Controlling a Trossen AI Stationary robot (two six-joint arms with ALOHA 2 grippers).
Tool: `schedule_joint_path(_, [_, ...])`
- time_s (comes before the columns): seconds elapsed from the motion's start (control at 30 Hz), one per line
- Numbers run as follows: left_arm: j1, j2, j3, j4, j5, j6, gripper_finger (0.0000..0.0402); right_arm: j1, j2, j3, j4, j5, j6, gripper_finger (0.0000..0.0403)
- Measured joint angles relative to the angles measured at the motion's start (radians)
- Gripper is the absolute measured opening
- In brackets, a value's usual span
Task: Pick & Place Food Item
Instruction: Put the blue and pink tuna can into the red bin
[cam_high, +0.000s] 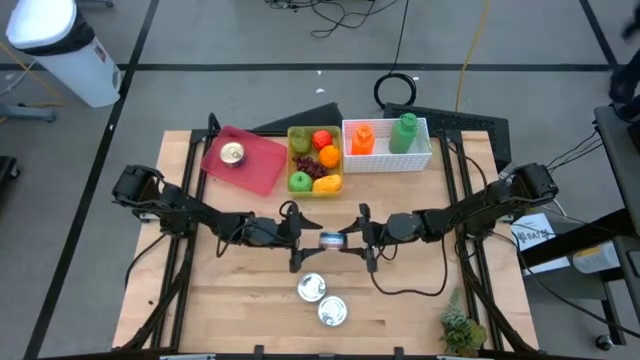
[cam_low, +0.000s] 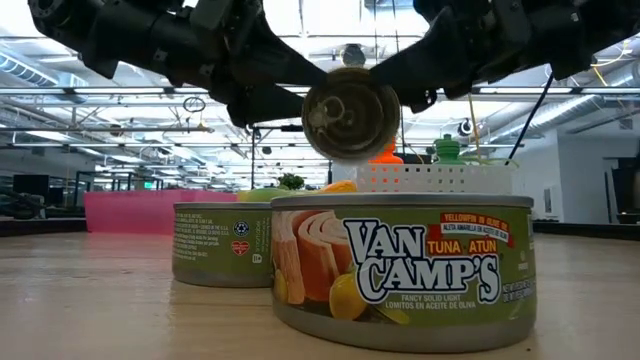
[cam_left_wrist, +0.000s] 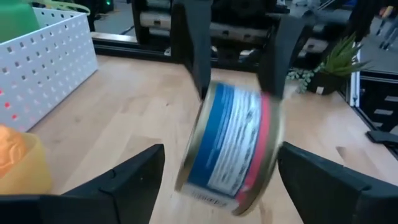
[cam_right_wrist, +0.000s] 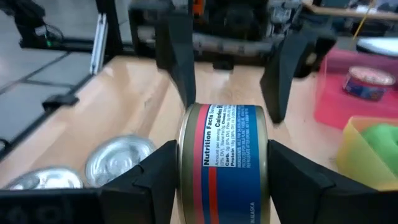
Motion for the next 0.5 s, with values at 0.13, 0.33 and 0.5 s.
schedule_joint_path(0.13, [-0.001, -0.001, 0.000, 0.000, 0.000, 0.000, 0.0315, 0.000, 0.017, 0.000, 0.013, -0.005, 0.002, 0.0195])
schedule_joint_path(0.33, [-0.001, -0.001, 0.000, -0.003, 0.000, 0.000, 0.0314, 0.000, 0.019, 0.010, 0.019, -0.005, 0.004, 0.0195])
schedule_joint_path(0.5, [-0.001, -0.001, 0.000, -0.002, 0.000, 0.038, 0.0317, -0.001, 0.019, 0.010, 0.025, -0.026, 0.019, 0.0195])
